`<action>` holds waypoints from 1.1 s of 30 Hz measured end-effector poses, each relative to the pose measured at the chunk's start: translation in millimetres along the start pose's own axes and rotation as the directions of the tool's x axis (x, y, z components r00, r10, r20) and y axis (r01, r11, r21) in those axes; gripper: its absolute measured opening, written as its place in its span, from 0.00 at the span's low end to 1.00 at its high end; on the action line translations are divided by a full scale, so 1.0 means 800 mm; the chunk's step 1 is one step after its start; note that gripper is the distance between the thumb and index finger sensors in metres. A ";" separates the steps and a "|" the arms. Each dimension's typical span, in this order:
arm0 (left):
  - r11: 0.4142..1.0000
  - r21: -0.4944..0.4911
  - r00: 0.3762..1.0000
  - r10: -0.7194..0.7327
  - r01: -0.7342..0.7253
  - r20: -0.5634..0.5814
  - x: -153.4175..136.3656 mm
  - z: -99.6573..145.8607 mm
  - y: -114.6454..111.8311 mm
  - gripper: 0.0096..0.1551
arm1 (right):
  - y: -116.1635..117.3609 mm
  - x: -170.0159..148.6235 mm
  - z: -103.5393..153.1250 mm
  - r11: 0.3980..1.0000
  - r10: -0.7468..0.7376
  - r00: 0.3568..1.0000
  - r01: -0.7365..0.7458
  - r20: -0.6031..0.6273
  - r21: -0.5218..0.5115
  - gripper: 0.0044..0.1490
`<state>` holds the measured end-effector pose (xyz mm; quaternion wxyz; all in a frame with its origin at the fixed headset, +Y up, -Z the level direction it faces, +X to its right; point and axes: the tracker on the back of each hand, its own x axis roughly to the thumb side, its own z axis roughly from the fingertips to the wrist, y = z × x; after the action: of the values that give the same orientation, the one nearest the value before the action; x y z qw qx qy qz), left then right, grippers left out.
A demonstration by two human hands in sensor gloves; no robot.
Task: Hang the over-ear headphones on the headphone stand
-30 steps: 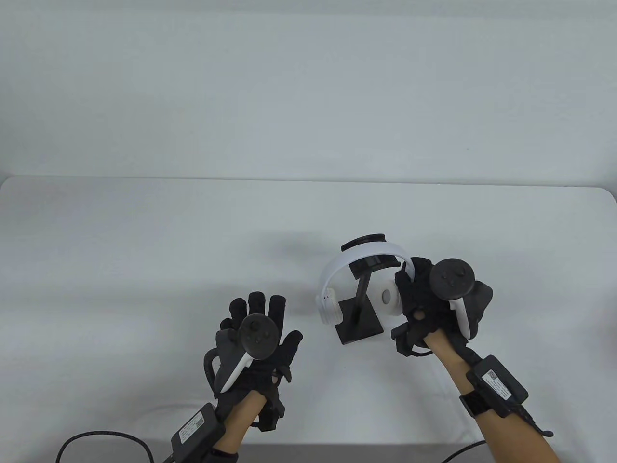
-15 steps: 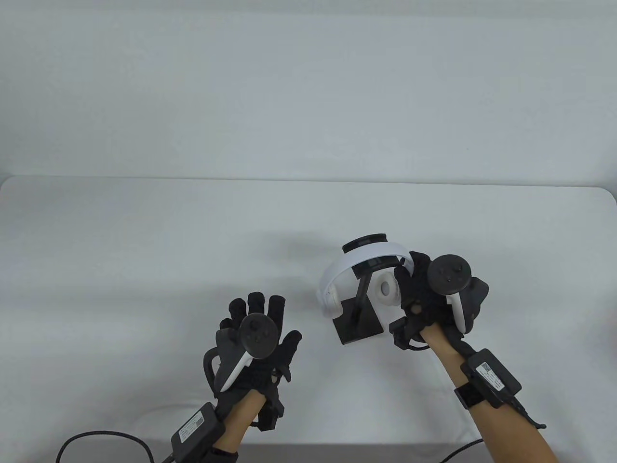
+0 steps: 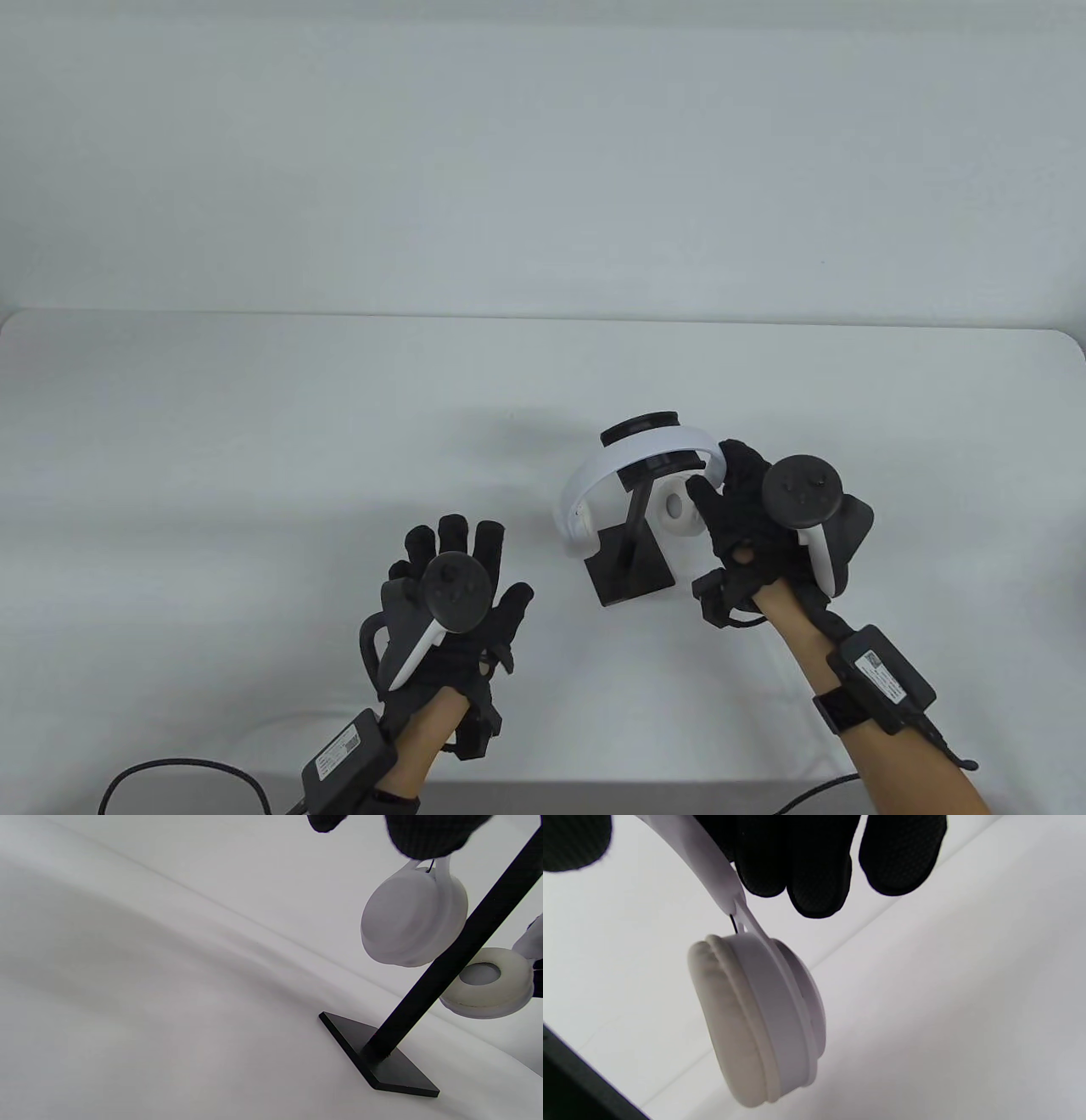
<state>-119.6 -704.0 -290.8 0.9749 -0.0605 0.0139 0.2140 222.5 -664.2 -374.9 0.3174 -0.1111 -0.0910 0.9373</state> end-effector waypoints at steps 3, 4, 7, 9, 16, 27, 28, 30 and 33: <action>1.000 0.006 1.000 0.004 -0.004 0.005 0.001 0.001 0.000 0.46 | -0.012 0.001 0.015 1.000 0.025 0.999 -0.025 0.033 -0.011 0.50; 1.000 0.006 1.000 0.006 -0.006 0.006 0.001 0.001 0.000 0.46 | -0.015 0.002 0.020 0.999 0.037 0.998 -0.036 0.045 -0.015 0.50; 1.000 0.014 1.000 0.003 -0.003 0.014 0.003 0.002 0.001 0.46 | -0.025 0.002 0.044 0.996 0.078 0.993 -0.075 0.089 -0.041 0.52; 1.000 0.021 1.000 0.012 -0.012 0.019 0.004 0.004 0.002 0.46 | -0.030 0.003 0.061 0.994 0.106 0.987 -0.100 0.122 -0.052 0.52; 0.999 0.041 0.999 0.005 -0.007 0.045 0.013 0.013 0.003 0.46 | -0.020 0.013 0.121 0.964 0.261 0.942 -0.240 0.212 -0.117 0.52; 0.997 0.076 0.996 -0.019 0.013 0.082 0.024 0.026 0.007 0.46 | 0.032 0.018 0.140 0.897 0.441 0.864 -0.433 0.242 -0.090 0.53; 0.997 0.071 0.996 -0.026 0.021 0.082 0.026 0.026 0.005 0.46 | 0.036 0.016 0.139 0.891 0.454 0.858 -0.446 0.242 -0.088 0.53; 0.997 0.066 0.996 -0.041 0.035 0.084 0.027 0.026 0.002 0.46 | 0.040 0.013 0.139 0.882 0.469 0.852 -0.465 0.235 -0.073 0.53; 0.998 0.051 0.996 -0.049 0.045 0.078 0.028 0.025 -0.002 0.46 | 0.047 0.009 0.137 0.870 0.489 0.840 -0.487 0.233 -0.071 0.54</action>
<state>-98.3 -693.9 -272.0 0.9806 -0.0282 -0.0208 0.1928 165.9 -700.0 -279.6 0.0542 -0.0160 -0.1023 0.9931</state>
